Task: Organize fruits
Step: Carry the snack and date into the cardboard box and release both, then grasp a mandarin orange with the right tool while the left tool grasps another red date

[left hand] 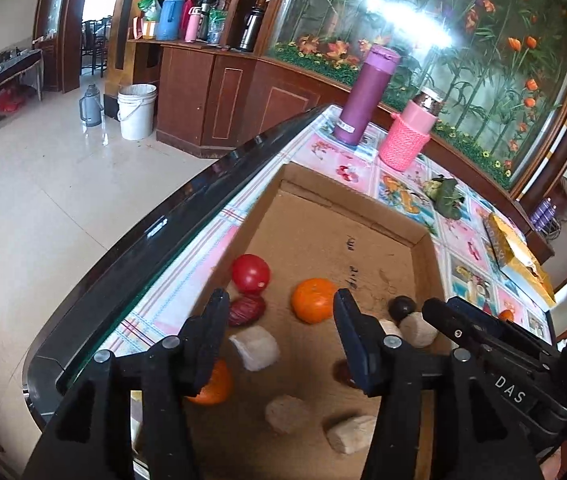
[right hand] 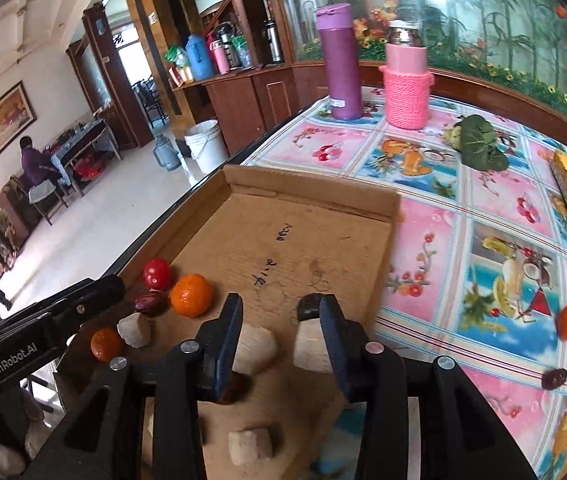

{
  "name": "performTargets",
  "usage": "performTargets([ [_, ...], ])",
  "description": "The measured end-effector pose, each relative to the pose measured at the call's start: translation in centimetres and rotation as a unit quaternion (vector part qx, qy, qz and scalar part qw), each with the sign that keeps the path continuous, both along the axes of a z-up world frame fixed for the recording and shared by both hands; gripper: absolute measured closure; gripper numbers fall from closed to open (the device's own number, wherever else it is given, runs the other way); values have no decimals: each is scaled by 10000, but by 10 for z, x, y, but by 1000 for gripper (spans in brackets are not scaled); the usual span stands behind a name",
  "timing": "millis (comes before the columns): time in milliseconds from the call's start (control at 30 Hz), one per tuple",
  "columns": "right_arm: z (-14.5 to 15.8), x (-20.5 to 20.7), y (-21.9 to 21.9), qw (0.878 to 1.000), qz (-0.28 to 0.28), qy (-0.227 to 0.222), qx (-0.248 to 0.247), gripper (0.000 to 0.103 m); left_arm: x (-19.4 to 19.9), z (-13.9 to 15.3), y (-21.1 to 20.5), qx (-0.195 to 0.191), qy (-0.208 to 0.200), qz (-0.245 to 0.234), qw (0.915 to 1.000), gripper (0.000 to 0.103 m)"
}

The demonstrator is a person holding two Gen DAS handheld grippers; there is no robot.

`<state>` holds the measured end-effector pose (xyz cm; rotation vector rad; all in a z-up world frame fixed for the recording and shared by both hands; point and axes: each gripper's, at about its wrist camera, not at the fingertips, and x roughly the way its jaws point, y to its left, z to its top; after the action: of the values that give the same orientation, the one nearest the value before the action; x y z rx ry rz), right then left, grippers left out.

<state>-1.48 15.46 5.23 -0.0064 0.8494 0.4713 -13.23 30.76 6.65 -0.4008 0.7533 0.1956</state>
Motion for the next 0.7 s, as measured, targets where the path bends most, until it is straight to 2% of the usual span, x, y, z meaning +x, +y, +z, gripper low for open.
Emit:
performTargets([
  [300, 10, -13, -30, 9995, -217, -60, 213, 55, -10, 19, -27, 158, -138, -194, 9996, 47],
  [400, 11, -20, -40, 9992, -288, -157, 218, 47, -12, 19, -39, 251, -97, -273, 9993, 42],
  [500, 6, -22, -55, 9989, -385, -89, 266, 47, -9, 19, -50, 239, 4, -382, 9990, 42],
  [700, 4, -30, -102, 9963, -765, -47, 385, 47, -7, 27, -91, 466, 23, -710, 9964, 39],
])
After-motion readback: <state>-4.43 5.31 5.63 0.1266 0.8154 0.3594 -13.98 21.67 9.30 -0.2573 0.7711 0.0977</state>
